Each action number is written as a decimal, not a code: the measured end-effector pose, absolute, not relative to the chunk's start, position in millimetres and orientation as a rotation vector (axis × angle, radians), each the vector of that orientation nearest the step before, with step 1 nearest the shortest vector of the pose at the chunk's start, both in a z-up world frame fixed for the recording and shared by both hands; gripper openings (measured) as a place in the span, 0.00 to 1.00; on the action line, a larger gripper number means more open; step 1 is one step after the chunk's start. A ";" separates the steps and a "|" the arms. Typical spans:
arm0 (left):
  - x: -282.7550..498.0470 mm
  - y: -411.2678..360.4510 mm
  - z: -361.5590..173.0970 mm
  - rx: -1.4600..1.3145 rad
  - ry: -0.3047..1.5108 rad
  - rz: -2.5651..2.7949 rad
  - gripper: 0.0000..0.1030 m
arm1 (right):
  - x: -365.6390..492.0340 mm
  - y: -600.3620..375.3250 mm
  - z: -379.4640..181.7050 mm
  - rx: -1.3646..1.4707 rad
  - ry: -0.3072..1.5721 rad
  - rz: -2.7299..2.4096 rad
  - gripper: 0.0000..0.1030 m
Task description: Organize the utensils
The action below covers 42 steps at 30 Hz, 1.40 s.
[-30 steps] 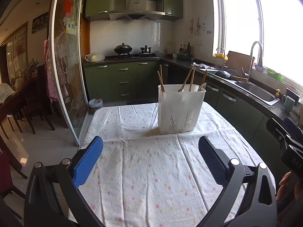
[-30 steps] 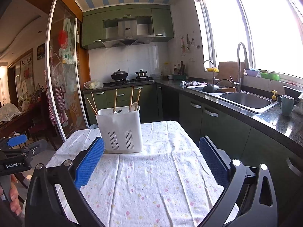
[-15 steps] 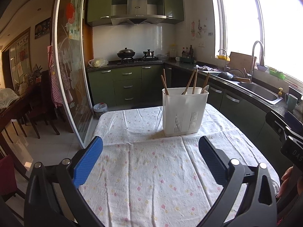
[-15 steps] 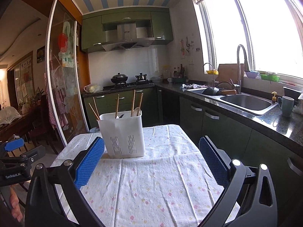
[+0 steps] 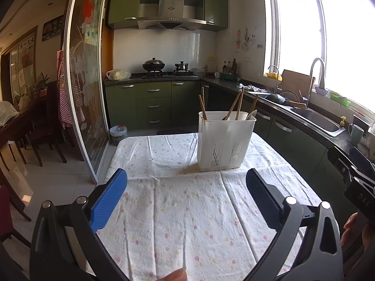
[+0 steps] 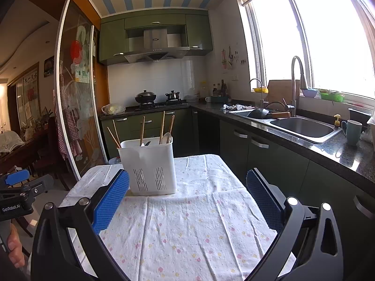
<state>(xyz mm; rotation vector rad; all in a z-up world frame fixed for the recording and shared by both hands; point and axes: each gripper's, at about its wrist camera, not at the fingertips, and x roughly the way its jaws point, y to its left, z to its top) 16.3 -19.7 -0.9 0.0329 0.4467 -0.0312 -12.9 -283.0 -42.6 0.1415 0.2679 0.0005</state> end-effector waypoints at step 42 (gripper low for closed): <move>10.3 -22.6 3.5 0.038 0.441 -0.072 0.94 | -10.9 -281.8 -44.3 0.133 0.279 0.002 0.96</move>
